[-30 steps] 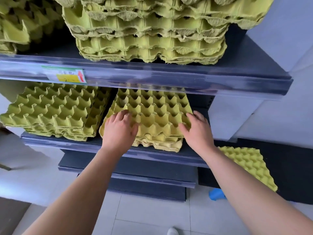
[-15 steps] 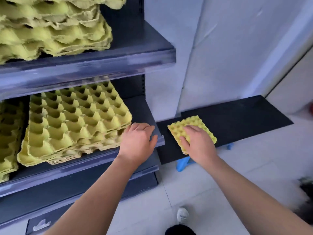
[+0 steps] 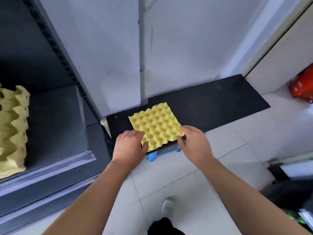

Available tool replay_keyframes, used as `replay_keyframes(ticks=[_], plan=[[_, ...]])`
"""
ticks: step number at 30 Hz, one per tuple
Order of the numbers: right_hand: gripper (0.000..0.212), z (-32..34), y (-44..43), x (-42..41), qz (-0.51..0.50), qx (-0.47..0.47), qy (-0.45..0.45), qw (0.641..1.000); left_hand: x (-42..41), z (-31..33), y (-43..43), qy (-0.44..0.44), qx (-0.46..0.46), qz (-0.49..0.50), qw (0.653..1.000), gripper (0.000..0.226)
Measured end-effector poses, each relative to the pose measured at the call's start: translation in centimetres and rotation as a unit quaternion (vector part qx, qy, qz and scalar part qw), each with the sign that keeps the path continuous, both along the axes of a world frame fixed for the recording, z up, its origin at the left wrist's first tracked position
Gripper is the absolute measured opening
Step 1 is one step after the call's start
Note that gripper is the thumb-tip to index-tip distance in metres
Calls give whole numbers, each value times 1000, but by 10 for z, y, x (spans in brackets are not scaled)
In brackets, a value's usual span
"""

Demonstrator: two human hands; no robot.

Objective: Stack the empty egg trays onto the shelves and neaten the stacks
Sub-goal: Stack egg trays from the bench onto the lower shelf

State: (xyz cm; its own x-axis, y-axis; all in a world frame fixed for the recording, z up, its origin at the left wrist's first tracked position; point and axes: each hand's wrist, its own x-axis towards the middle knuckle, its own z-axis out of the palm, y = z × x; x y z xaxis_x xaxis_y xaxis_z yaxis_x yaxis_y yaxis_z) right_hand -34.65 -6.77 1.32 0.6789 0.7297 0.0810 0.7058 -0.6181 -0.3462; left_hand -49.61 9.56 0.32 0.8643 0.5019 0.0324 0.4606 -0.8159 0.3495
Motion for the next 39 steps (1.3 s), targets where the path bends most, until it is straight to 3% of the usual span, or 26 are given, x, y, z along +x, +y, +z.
replay_keyframes(ticks=[4,10,17,22,27,31,39], plan=[[21,-43,6,58,30,-21,18,999,47,-48,-3,38,-33,52,997,40],[38,-123,30,117,32,-53,77,995,94,-123,9,114,-89,108,984,44],[49,-216,57,169,10,-111,118,987,132,-218,37,235,-163,156,945,61],[58,-275,75,192,-6,-160,156,975,145,-272,45,270,-202,199,920,70],[61,-314,82,207,-33,-200,198,959,147,-305,41,254,-247,251,901,73],[60,-327,79,214,-37,-156,237,958,149,-310,34,203,-252,288,901,66],[57,-294,63,216,-39,-77,231,969,152,-268,19,157,-223,341,899,77]])
